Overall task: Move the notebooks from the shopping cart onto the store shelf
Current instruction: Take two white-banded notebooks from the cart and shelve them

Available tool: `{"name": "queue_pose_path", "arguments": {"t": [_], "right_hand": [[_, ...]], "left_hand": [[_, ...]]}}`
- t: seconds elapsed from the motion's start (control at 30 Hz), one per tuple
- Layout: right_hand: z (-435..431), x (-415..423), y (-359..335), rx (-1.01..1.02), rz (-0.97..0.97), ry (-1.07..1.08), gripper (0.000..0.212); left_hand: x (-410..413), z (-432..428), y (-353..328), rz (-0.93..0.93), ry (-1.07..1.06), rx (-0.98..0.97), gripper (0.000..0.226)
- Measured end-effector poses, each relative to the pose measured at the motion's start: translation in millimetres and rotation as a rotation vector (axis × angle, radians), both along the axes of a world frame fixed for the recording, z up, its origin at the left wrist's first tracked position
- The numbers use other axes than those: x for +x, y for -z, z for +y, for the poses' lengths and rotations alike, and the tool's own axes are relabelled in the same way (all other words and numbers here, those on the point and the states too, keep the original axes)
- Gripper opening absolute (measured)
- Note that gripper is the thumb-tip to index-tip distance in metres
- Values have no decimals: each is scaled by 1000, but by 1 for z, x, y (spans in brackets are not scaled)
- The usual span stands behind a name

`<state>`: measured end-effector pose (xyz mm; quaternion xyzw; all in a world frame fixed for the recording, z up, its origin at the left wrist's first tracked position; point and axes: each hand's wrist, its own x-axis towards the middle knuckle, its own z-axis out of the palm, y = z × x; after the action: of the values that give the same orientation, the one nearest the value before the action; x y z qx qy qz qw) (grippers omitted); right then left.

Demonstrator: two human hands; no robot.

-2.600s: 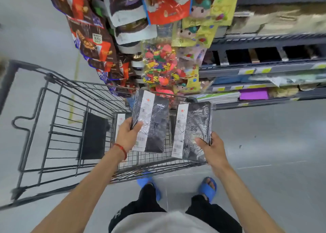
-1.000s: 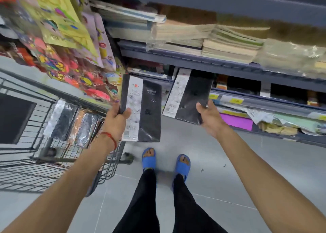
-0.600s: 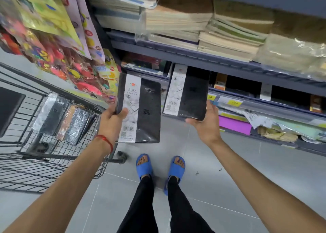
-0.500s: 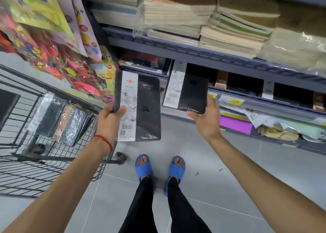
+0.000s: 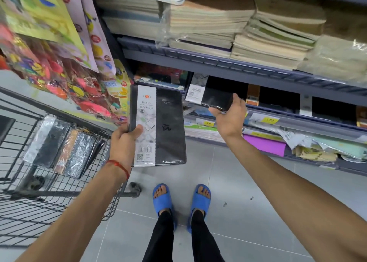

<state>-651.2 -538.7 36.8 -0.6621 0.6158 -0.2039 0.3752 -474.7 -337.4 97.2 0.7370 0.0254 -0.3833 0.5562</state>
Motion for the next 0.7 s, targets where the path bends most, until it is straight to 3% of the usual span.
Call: {"name": "queue_pose_path", "arguments": {"t": [0.1, 0.23, 0.33, 0.43, 0.57, 0.7], "right_hand": [[11, -2, -5, -32, -18, 28, 81], [49, -14, -26, -175, -98, 11, 46], [79, -22, -55, 92, -247, -104, 35], [100, -25, -87, 383, -423, -228, 46], [106, -28, -99, 370, -449, -318, 86], [94, -36, -87, 420, -447, -390, 116]], "left_hand": [[0, 4, -3, 29, 32, -24, 10], [-4, -1, -12, 70, 88, -39, 4], [-9, -11, -20, 161, 133, -59, 26], [-17, -27, -29, 202, 153, -73, 25], [-21, -48, -36, 136, 270, -84, 66], [-21, -61, -31, 61, 481, -109, 78]]}}
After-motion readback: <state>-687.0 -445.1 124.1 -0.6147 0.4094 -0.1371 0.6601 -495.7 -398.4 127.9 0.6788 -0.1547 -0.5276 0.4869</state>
